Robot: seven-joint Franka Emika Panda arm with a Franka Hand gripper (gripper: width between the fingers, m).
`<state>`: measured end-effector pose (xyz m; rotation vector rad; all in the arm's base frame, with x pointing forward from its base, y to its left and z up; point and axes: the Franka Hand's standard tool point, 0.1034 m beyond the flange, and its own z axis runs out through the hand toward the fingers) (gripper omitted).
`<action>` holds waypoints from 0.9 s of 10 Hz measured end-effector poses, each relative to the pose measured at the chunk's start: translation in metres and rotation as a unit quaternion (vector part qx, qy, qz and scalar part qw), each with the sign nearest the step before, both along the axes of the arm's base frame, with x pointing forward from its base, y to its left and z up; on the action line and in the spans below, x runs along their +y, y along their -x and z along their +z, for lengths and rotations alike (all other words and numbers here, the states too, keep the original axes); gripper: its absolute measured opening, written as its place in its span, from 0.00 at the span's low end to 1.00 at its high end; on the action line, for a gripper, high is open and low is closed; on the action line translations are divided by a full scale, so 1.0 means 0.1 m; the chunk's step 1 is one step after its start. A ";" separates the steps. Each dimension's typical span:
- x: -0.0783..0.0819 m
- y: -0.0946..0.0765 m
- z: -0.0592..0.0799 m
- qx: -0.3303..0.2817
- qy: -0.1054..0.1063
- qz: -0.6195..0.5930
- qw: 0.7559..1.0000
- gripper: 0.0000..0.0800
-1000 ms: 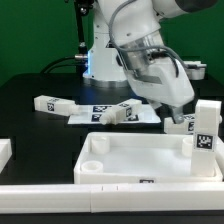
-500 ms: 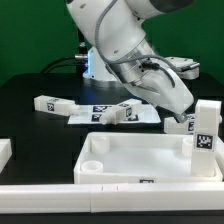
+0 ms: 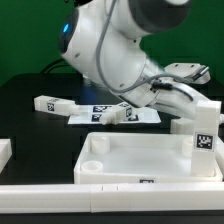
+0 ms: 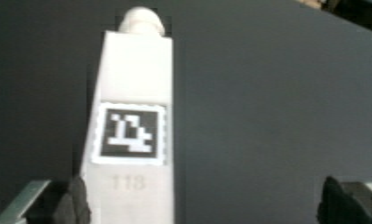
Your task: Assemble desk
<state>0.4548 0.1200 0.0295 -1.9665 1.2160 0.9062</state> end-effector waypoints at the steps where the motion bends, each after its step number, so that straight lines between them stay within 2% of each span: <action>1: -0.02 0.01 0.00 0.012 -0.019 -0.003 1.000 0.81; 5: -0.05 0.05 0.02 0.026 -0.040 -0.009 0.999 0.81; 8: -0.12 0.02 0.03 0.020 -0.036 -0.009 0.999 0.81; 9: -0.13 0.08 -0.03 0.026 -0.033 -0.010 0.999 0.81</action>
Offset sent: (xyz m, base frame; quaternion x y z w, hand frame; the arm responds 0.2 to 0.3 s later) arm 0.0000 0.0000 0.0000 0.0000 0.0000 0.0000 1.0000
